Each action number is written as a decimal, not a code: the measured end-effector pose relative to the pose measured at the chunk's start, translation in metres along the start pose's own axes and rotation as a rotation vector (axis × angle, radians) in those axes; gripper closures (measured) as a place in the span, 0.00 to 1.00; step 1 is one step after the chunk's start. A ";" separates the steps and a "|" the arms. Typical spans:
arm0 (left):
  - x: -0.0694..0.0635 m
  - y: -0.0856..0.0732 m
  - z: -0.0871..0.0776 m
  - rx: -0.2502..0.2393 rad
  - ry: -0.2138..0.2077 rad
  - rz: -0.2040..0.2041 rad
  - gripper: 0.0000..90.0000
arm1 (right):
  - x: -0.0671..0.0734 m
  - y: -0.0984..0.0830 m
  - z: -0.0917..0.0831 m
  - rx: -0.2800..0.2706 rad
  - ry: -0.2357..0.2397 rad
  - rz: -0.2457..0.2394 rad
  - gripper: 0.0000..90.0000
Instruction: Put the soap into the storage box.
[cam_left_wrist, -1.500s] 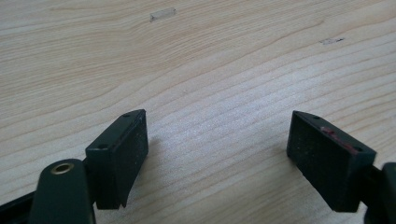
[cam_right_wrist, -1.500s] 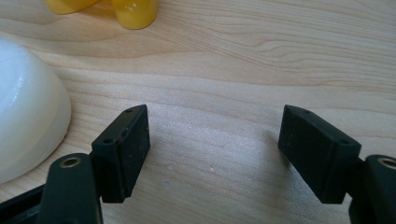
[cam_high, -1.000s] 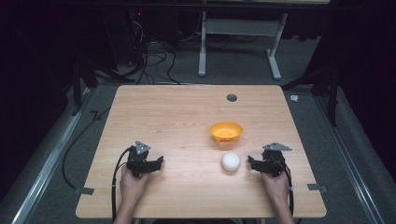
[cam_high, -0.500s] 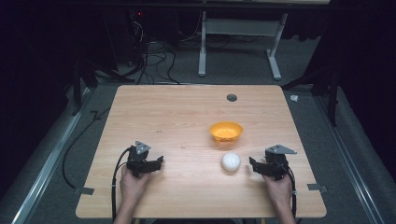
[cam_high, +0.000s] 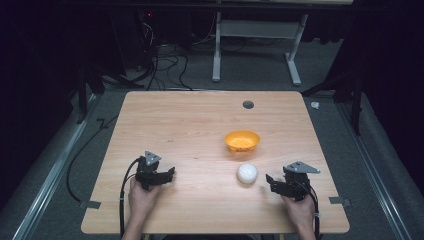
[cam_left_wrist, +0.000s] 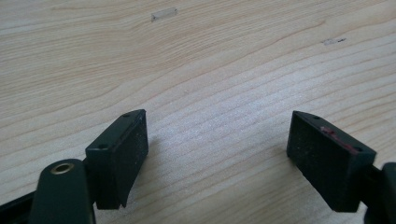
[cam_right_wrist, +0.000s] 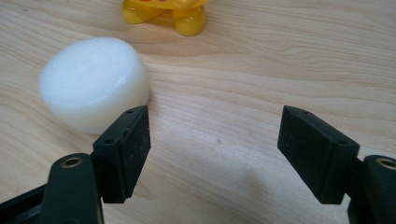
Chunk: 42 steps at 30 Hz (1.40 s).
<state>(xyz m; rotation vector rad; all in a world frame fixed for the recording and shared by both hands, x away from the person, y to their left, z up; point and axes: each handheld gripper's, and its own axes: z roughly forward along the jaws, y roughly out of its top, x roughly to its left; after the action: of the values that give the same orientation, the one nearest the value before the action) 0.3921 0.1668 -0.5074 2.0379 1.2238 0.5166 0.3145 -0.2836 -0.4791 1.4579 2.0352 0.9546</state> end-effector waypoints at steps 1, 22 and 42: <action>0.000 0.000 0.000 0.000 0.000 0.000 0.24 | 0.002 0.000 -0.001 0.000 0.005 -0.006 0.29; 0.000 0.000 0.000 0.000 0.001 -0.001 0.24 | 0.041 0.014 0.012 0.010 0.099 -0.113 0.25; 0.000 0.000 0.000 0.000 0.001 -0.001 0.23 | 0.055 0.025 0.033 0.036 0.138 -0.151 0.20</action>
<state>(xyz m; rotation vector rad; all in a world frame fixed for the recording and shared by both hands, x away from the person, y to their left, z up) 0.3919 0.1668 -0.5074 2.0370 1.2258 0.5172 0.3353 -0.2181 -0.4799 1.2659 2.2365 0.9838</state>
